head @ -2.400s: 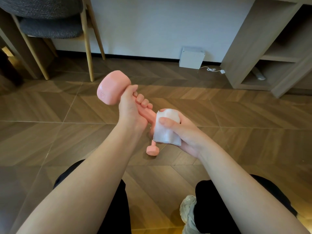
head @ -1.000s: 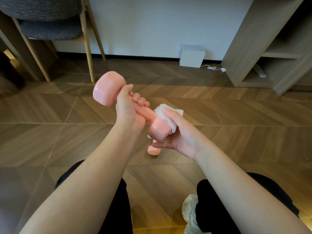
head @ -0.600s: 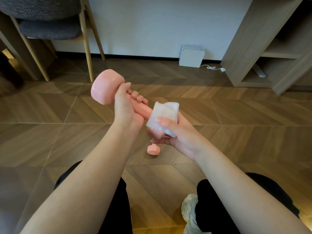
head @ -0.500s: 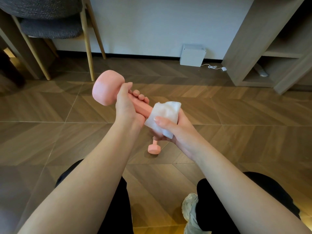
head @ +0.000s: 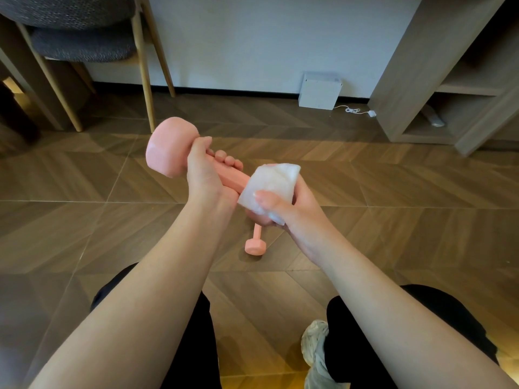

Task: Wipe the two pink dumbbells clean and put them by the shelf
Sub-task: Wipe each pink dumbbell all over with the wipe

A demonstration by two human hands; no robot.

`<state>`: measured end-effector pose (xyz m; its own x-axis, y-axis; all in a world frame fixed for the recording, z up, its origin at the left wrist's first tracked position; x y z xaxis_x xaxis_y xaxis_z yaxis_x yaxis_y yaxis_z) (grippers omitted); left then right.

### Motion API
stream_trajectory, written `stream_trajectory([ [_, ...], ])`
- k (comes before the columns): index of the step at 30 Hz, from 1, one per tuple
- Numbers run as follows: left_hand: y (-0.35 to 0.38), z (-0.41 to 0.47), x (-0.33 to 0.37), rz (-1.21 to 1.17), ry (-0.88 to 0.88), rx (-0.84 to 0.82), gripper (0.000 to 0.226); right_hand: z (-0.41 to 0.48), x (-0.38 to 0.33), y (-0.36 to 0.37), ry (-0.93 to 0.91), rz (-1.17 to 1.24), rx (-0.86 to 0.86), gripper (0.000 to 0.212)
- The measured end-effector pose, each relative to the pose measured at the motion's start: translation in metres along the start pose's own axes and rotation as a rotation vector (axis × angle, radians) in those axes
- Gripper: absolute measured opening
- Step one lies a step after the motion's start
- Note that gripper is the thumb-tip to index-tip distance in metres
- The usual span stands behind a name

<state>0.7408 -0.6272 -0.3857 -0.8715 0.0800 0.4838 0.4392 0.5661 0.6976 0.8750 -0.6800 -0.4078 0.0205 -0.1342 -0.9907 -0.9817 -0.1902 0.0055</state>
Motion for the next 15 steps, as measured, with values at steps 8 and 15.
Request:
stream_trajectory([
  [8, -0.0010, 0.0022, -0.0008, -0.029, -0.072, 0.010, 0.023, -0.0038, -0.0029, 0.0060, -0.144, -0.064, 0.076, 0.050],
  [15, -0.0016, 0.0057, -0.0010, -0.020, -0.058, -0.021, 0.028, -0.0032, -0.0048, 0.0001, -0.073, -0.041, 0.031, 0.060],
])
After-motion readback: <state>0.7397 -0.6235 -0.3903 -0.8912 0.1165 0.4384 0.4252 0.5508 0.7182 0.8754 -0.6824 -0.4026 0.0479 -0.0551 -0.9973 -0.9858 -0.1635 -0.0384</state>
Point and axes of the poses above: each hand's wrist, its own z-axis towards the middle knuckle, its own y-axis out of the palm, x = y × z, the point moved 1 cm from there along z, towards the middle knuckle, and after that the axes turned 3 degrees about -z, right-handed, at the moved point
